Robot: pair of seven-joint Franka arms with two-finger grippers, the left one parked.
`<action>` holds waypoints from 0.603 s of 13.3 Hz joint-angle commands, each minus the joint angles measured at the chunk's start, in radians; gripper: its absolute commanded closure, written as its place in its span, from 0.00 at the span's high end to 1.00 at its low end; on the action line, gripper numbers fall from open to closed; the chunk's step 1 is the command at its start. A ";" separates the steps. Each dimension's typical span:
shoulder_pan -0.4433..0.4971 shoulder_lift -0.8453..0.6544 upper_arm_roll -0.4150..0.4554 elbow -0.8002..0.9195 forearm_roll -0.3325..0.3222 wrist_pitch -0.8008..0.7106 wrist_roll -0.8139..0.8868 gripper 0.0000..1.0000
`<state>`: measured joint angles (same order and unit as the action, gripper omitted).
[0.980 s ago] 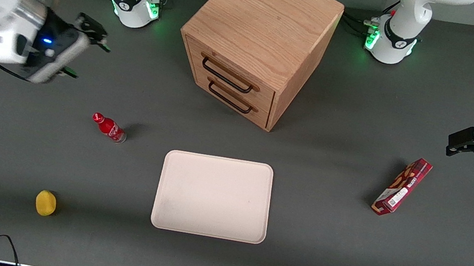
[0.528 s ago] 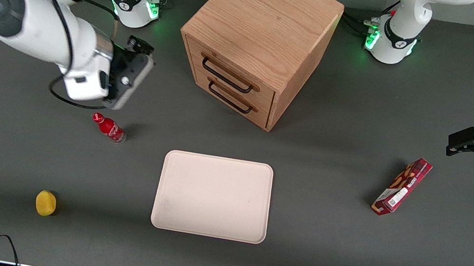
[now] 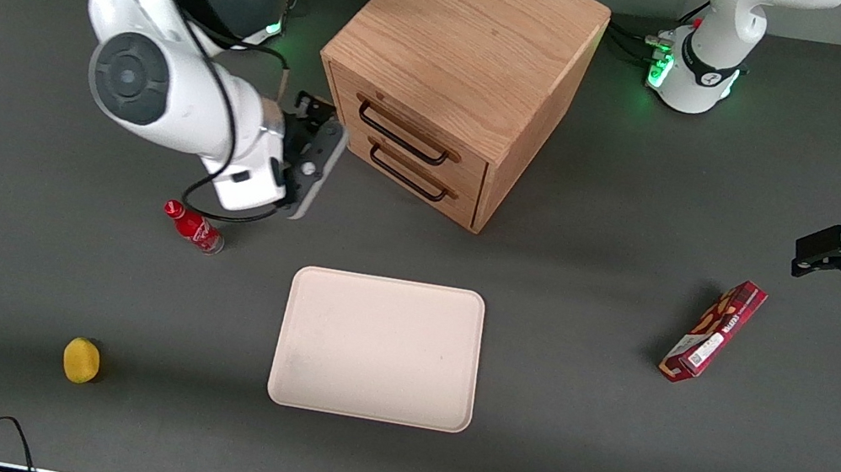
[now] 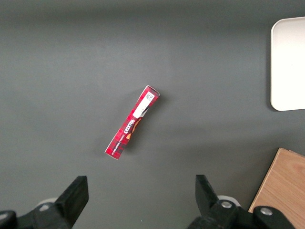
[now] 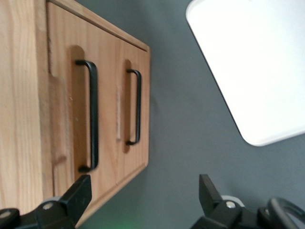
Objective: Open upper drawer
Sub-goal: 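Move the right gripper toward the upper drawer's black handle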
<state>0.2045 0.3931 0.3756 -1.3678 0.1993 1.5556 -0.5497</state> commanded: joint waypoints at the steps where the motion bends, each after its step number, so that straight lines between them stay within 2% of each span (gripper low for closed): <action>1: 0.050 0.059 -0.004 0.027 0.052 0.075 0.049 1.00; 3: 0.096 0.078 -0.009 0.029 0.048 0.098 0.057 1.00; 8: 0.105 0.112 -0.004 0.030 0.032 0.112 0.036 1.00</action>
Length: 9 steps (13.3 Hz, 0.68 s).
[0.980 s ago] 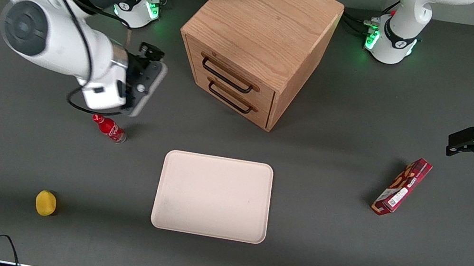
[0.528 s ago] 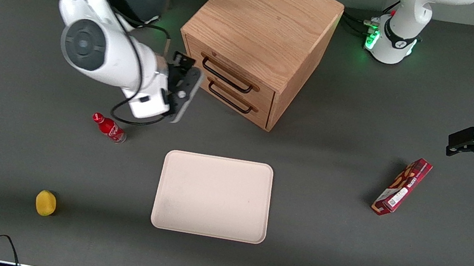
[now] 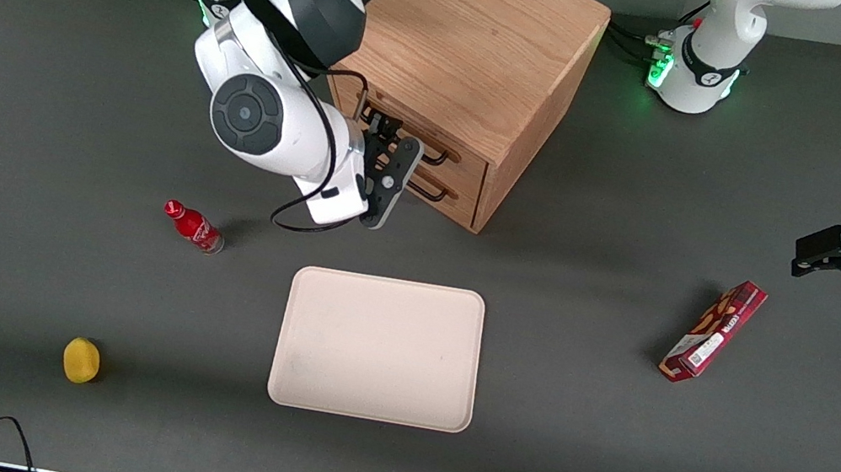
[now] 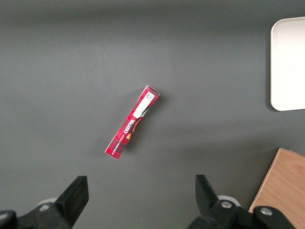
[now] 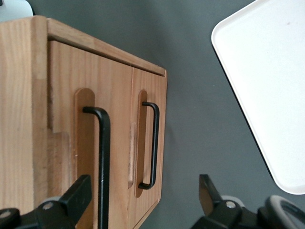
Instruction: Open upper drawer
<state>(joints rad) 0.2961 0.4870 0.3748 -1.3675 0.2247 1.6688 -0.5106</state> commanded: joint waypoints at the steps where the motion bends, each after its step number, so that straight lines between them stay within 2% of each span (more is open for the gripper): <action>1: 0.023 0.018 -0.004 0.028 0.008 -0.001 -0.009 1.00; 9: 0.026 -0.005 -0.002 -0.065 0.008 0.054 -0.059 1.00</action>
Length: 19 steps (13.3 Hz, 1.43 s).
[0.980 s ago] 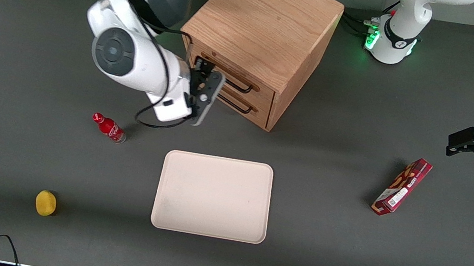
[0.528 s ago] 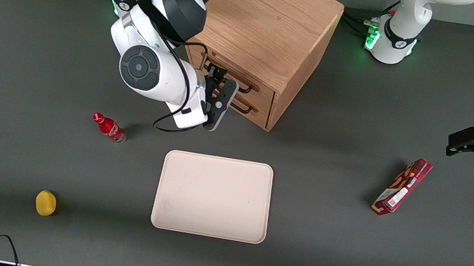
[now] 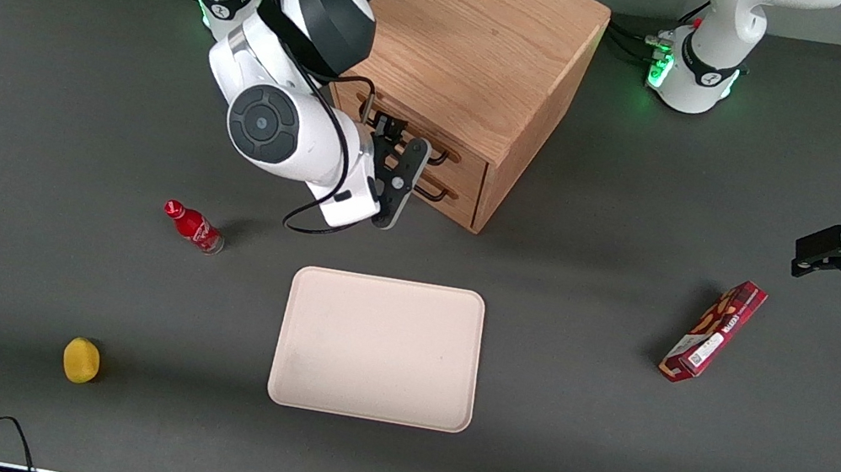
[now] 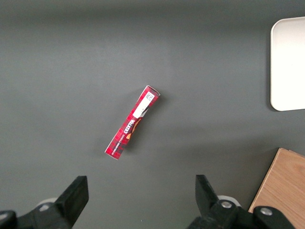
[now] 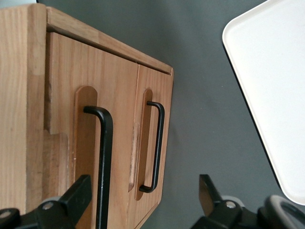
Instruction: Open upper drawer
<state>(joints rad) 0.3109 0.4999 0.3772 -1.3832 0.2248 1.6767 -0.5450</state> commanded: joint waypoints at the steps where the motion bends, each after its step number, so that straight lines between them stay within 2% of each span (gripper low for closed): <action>1: 0.016 -0.037 -0.004 -0.088 0.007 0.081 -0.024 1.00; 4: 0.016 -0.066 0.014 -0.151 0.005 0.113 -0.024 1.00; 15: 0.011 -0.084 0.017 -0.220 0.002 0.156 -0.043 1.00; 19: 0.013 -0.083 0.017 -0.254 -0.013 0.219 -0.043 1.00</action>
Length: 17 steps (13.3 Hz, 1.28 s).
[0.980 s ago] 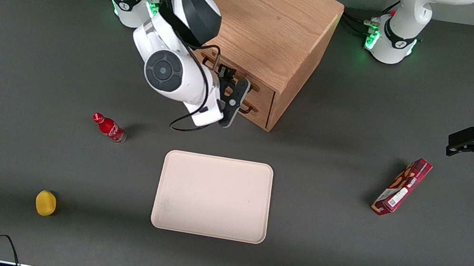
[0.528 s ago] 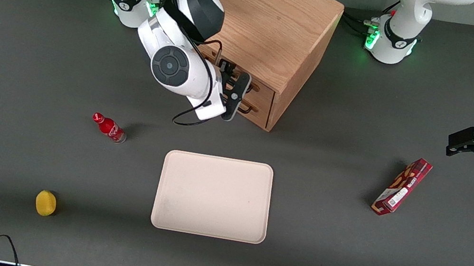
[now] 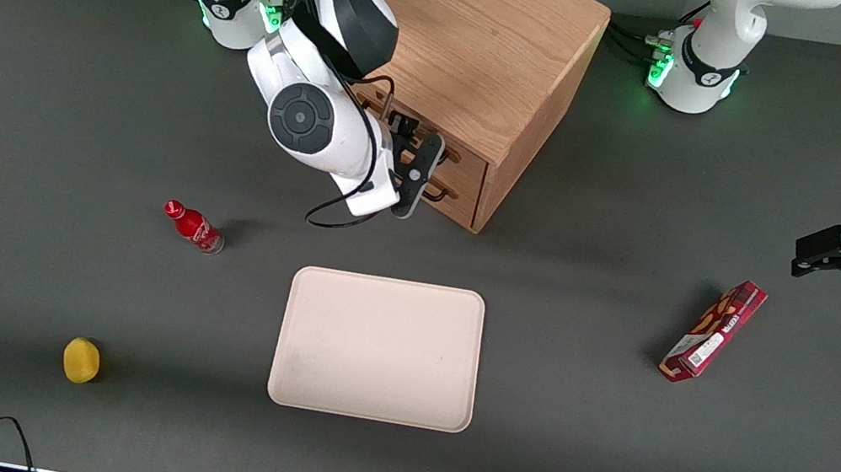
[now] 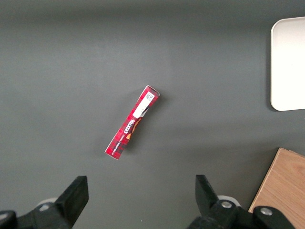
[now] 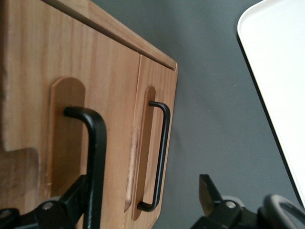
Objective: Open upper drawer
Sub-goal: 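Pull the handle with the right gripper, sliding the upper drawer out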
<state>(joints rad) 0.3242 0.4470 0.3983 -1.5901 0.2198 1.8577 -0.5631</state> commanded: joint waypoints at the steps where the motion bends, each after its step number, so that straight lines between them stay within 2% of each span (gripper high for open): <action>1: -0.001 -0.027 -0.004 -0.047 -0.008 0.038 -0.024 1.00; 17: -0.017 0.027 -0.019 -0.002 -0.080 0.084 -0.026 1.00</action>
<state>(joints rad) 0.3077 0.4592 0.3772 -1.6107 0.1547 1.9341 -0.5695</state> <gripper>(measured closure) 0.000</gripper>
